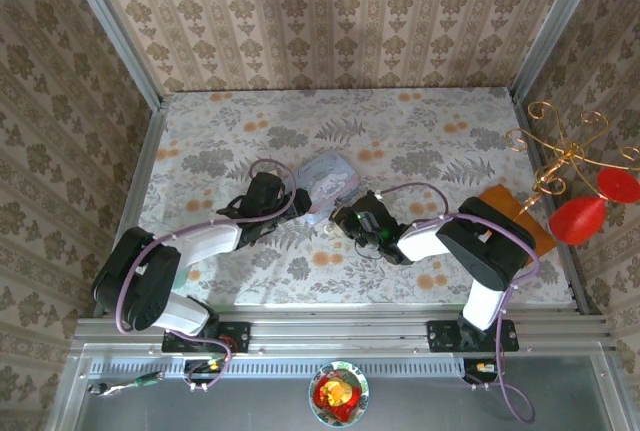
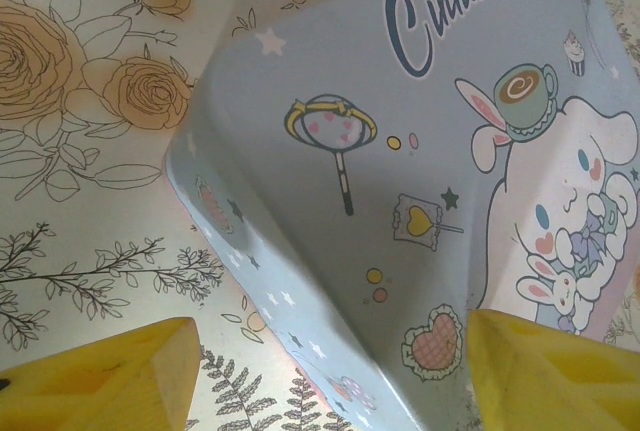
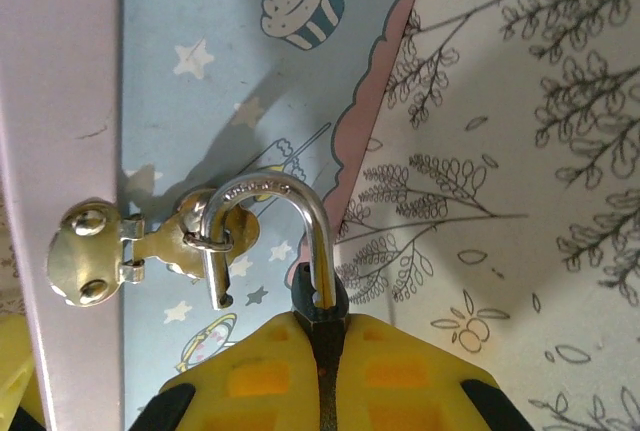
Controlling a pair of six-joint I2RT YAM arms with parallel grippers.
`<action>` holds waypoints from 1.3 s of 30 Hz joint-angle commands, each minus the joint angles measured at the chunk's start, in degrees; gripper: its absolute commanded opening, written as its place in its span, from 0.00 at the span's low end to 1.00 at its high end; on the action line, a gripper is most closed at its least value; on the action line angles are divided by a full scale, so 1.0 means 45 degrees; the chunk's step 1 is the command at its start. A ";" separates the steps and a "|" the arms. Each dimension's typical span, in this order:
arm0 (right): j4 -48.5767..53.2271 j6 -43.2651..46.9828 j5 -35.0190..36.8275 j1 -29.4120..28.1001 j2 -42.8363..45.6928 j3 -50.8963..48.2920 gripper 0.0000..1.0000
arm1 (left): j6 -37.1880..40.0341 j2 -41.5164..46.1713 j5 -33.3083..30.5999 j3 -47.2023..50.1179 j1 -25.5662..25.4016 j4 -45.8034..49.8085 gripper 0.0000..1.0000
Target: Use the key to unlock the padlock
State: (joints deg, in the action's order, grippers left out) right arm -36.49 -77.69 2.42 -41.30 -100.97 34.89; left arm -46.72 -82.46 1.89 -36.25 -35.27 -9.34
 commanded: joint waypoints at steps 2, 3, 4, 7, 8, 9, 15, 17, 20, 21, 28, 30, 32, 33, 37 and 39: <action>0.1170 0.0364 -0.0289 0.0259 0.0250 0.0489 0.04 | 0.0148 -0.0480 -0.0260 0.0516 -0.0091 0.0813 0.70; 0.1263 0.0370 -0.0457 0.0262 0.0264 0.0646 0.04 | 0.0148 -0.0541 -0.0246 0.0516 -0.0129 0.0769 0.70; 0.1273 0.0370 -0.0542 0.0253 0.0288 0.0713 0.04 | 0.0120 -0.0570 -0.0227 0.0516 -0.0166 0.0711 0.70; 0.1424 0.0442 -0.0619 0.0269 0.0439 0.0894 0.04 | 0.0070 -0.0707 -0.0168 0.0459 -0.0266 0.0582 0.70; 0.1566 0.0512 -0.0547 0.0257 0.0539 0.0950 0.04 | 0.0050 -0.0722 -0.0148 0.0453 -0.0287 0.0562 0.70; 0.1722 0.0560 -0.0504 0.0252 0.0608 0.0994 0.04 | 0.0040 -0.0768 -0.0137 0.0429 -0.0307 0.0530 0.70; 0.1196 0.0429 -0.0706 0.0330 0.0660 0.0893 0.00 | -0.0067 -0.0806 -0.0205 0.0531 -0.0344 0.0340 0.69; 0.1477 0.0576 -0.0752 0.0310 0.0736 0.1057 0.00 | -0.0106 -0.0841 -0.0225 0.0553 -0.0347 0.0311 0.69; 0.1290 0.0476 -0.0758 0.0396 0.0678 0.0968 0.00 | -0.0148 -0.0828 -0.0205 0.0556 -0.0404 0.0250 0.69; 0.1072 0.0369 -0.0826 0.0493 0.0632 0.0892 0.00 | -0.0146 -0.0828 -0.0224 0.0519 -0.0420 0.0289 0.69; 0.1004 0.0555 -0.0979 0.1091 0.1042 0.0641 0.00 | -0.0087 -0.0803 -0.0487 0.0478 -0.0444 0.0623 0.69; 0.2164 0.0924 -0.0727 0.1092 0.1314 0.0869 0.00 | -0.0086 -0.0847 -0.0528 0.0477 -0.0404 0.0634 0.69; 0.2803 0.1054 -0.0530 0.1143 0.1368 0.0900 0.00 | -0.0106 -0.0844 -0.0519 0.0478 -0.0405 0.0612 0.69; 0.2629 0.0988 -0.0709 0.1248 0.1284 0.0817 0.00 | -0.0106 -0.0828 -0.0518 0.0463 -0.0421 0.0597 0.69; 0.1682 0.0652 -0.1627 0.1643 0.0954 0.0671 0.00 | -0.0099 -0.0834 -0.0498 0.0457 -0.0444 0.0605 0.69; 0.2157 0.1002 -0.1585 0.1658 0.1119 0.0845 0.01 | -0.0107 -0.0819 -0.0479 0.0440 -0.0444 0.0600 0.69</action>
State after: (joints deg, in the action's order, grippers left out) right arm -26.92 -74.67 -4.54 -34.68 -96.38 37.87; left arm -47.31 -84.29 1.19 -35.90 -36.88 -13.56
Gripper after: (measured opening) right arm 0.097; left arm 0.687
